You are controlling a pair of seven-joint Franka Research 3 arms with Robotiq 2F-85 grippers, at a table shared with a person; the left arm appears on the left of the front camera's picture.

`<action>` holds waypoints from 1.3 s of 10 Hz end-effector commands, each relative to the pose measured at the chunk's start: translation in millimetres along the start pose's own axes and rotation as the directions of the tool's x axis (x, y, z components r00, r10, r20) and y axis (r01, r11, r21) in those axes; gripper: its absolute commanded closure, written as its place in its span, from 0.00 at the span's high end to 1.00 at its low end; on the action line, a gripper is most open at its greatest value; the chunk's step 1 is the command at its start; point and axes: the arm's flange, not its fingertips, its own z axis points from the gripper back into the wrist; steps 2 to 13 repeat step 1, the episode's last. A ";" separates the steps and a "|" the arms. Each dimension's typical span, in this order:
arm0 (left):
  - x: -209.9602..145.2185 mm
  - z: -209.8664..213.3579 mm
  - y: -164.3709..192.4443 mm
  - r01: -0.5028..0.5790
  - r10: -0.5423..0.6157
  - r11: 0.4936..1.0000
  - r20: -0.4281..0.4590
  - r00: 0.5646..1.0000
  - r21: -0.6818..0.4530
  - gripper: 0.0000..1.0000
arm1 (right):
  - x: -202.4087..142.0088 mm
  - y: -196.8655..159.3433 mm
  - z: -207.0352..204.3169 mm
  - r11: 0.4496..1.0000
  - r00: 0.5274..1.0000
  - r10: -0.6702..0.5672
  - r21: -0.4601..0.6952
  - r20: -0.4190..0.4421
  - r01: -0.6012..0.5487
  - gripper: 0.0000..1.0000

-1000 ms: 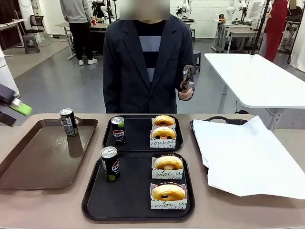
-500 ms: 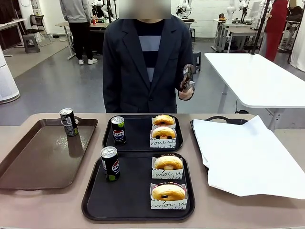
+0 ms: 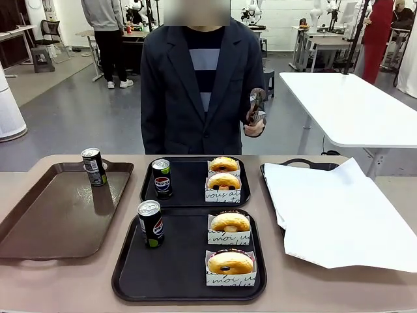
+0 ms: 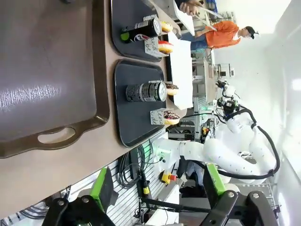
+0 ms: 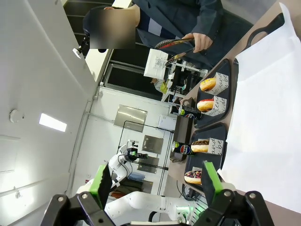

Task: Set up donuts and drinks on trays.
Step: Pick up one Pepsi coke from the Handle tray and place it on the Flat Tray without a Pepsi coke.

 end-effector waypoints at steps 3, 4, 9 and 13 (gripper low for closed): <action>0.2 2.1 -4.7 0.020 -0.019 1.000 0.024 1.000 -0.013 1.00 | 1.8 1.1 -2.5 0.999 1.000 0.022 0.024 0.016 -0.022 1.00; 0.2 2.1 -4.7 0.020 -0.019 1.000 0.024 1.000 -0.013 1.00 | 1.8 1.1 -2.5 0.999 1.000 0.022 0.024 0.016 -0.022 1.00; 0.2 2.1 -4.7 0.020 -0.019 1.000 0.024 1.000 -0.013 1.00 | 1.8 1.1 -2.5 0.999 1.000 0.022 0.024 0.016 -0.022 1.00; 0.2 2.1 -4.7 0.020 -0.019 1.000 0.024 1.000 -0.013 1.00 | 1.8 1.1 -2.5 0.999 1.000 0.022 0.024 0.016 -0.022 1.00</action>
